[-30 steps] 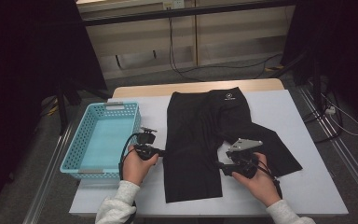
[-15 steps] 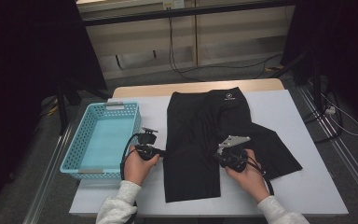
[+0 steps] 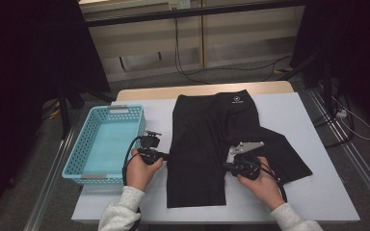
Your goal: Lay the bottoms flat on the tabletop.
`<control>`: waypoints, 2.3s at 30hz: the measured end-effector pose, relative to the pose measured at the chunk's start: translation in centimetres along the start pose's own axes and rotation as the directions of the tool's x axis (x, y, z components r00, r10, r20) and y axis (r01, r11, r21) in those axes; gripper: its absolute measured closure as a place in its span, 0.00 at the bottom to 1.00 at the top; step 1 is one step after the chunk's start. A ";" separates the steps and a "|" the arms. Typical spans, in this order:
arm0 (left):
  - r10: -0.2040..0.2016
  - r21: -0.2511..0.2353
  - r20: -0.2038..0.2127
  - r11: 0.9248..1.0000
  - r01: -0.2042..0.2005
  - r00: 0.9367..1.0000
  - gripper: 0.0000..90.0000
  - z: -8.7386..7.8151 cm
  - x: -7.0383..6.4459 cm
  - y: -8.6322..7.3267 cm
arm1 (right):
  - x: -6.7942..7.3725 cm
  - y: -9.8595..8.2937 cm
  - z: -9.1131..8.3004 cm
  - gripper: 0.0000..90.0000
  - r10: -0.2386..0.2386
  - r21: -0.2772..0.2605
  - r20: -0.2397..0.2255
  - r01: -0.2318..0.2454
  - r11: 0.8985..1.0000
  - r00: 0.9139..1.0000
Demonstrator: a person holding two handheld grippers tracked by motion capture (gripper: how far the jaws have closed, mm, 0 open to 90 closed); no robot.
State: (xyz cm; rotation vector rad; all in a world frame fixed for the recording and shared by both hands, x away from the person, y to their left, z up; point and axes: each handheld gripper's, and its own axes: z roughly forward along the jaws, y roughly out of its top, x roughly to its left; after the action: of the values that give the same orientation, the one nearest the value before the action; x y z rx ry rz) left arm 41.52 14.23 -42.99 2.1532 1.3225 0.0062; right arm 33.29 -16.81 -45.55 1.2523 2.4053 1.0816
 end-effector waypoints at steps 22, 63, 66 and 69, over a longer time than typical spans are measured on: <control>-0.018 0.020 0.006 1.000 0.018 1.000 0.99 -0.6 0.3 0.0 | 1.5 0.2 -0.2 1.00 -0.067 0.021 -0.015 0.067 0.998 0.998; 0.064 -0.062 -0.001 0.996 -0.064 0.998 0.63 0.1 0.2 0.1 | 1.0 0.2 -1.2 0.74 -0.102 -0.057 0.049 0.105 0.993 0.994; 0.076 -0.084 -0.011 0.994 -0.076 0.997 0.49 0.3 0.2 0.2 | 0.4 0.0 -1.6 0.64 -0.081 -0.069 0.071 0.086 0.994 0.994; 0.088 -0.111 -0.010 0.990 -0.089 0.996 0.40 0.3 0.2 0.4 | -0.4 -0.1 -2.0 0.54 -0.064 -0.084 0.088 0.071 0.994 0.994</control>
State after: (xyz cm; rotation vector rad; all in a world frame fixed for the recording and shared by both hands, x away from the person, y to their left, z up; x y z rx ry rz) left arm 42.01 14.11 -43.16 2.1165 1.1999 0.1186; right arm 32.44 -18.17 -44.27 1.1564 2.2940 1.0789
